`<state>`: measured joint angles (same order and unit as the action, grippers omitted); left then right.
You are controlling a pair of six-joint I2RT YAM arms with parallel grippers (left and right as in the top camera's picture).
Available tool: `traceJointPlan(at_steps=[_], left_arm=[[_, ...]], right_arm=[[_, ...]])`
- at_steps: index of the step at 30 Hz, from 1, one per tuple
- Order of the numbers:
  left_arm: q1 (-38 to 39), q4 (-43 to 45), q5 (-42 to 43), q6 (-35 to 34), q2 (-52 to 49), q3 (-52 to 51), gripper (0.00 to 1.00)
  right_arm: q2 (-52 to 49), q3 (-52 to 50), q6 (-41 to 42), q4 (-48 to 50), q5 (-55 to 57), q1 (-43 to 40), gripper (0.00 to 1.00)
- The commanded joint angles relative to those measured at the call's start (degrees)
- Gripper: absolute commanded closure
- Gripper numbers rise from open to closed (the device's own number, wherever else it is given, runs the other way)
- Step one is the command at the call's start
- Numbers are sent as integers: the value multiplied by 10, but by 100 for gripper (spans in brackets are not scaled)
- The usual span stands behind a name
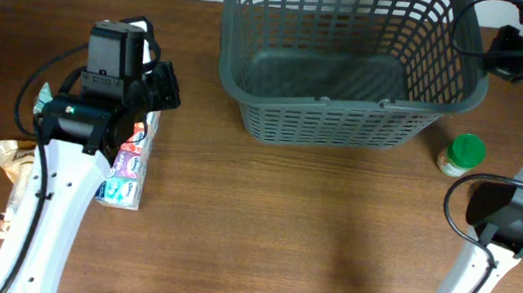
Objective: Pack container
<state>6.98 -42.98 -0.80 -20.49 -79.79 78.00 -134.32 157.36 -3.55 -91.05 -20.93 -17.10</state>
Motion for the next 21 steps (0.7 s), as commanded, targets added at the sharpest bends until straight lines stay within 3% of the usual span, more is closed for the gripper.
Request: traceJointPlan(at_steps=[1,21], left_arm=[[-1,3,7,11,0,8,98],[-1,1,6,11,0,8,98]], right_arm=[[-1,-1,-7,-1,-12,12,96],[-1,-1,-10,-2,-5,33,96]])
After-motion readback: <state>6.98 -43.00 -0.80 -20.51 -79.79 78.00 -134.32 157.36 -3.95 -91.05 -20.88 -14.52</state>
